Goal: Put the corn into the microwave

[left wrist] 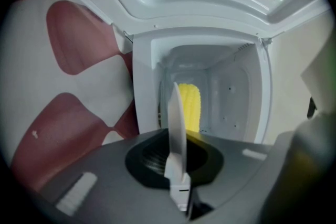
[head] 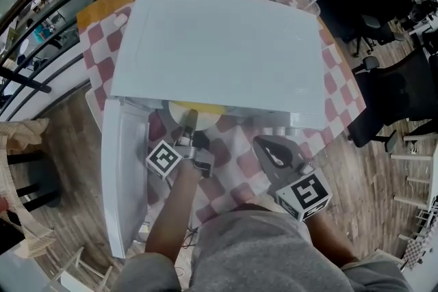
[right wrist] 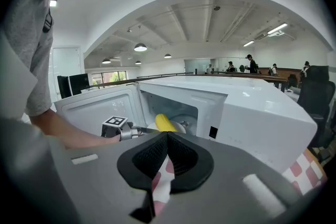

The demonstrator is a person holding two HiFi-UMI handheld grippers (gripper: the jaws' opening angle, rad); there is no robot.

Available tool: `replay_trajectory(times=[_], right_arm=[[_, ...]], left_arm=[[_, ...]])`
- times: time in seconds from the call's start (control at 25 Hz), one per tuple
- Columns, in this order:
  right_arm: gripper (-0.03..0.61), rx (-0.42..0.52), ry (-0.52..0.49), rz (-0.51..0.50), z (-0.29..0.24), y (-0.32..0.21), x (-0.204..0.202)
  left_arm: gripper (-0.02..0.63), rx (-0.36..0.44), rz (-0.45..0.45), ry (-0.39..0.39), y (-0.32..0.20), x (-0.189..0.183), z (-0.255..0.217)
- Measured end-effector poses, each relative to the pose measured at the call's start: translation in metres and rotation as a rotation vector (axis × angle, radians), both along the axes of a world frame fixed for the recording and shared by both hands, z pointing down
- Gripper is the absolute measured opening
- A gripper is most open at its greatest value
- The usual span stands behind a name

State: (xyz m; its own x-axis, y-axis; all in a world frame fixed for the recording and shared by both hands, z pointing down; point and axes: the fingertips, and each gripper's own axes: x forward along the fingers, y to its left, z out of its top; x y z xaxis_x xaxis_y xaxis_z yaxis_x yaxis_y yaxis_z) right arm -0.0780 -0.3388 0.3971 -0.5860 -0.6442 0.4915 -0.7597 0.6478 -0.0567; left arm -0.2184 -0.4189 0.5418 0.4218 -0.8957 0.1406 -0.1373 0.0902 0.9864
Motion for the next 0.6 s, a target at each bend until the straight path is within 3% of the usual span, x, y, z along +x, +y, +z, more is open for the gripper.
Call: replay_trajectory(times=[0.16, 0.32, 0.4, 0.6], right_arm=[[-0.002, -0.011, 0.006, -0.004, 0.002, 0.002, 0.003], [-0.002, -0.01, 0.01, 0.0, 0.0, 0.002, 0.007], [0.0, -0.016, 0.017, -0.003, -0.002, 0.002, 0.009], [-0.002, 0.014, -0.013, -0.009, -0.004, 0.004, 0.01]], left_arm=[[0.021, 0.014, 0.011, -0.01, -0.003, 0.004, -0.001], [0.042, 0.049, 0.045, -0.085, -0.003, 0.007, -0.006], [0.086, 0.086, 0.07, -0.134, -0.002, 0.008, -0.011], [0.291, 0.195, 0.148, -0.305, 0.001, 0.015, -0.026]])
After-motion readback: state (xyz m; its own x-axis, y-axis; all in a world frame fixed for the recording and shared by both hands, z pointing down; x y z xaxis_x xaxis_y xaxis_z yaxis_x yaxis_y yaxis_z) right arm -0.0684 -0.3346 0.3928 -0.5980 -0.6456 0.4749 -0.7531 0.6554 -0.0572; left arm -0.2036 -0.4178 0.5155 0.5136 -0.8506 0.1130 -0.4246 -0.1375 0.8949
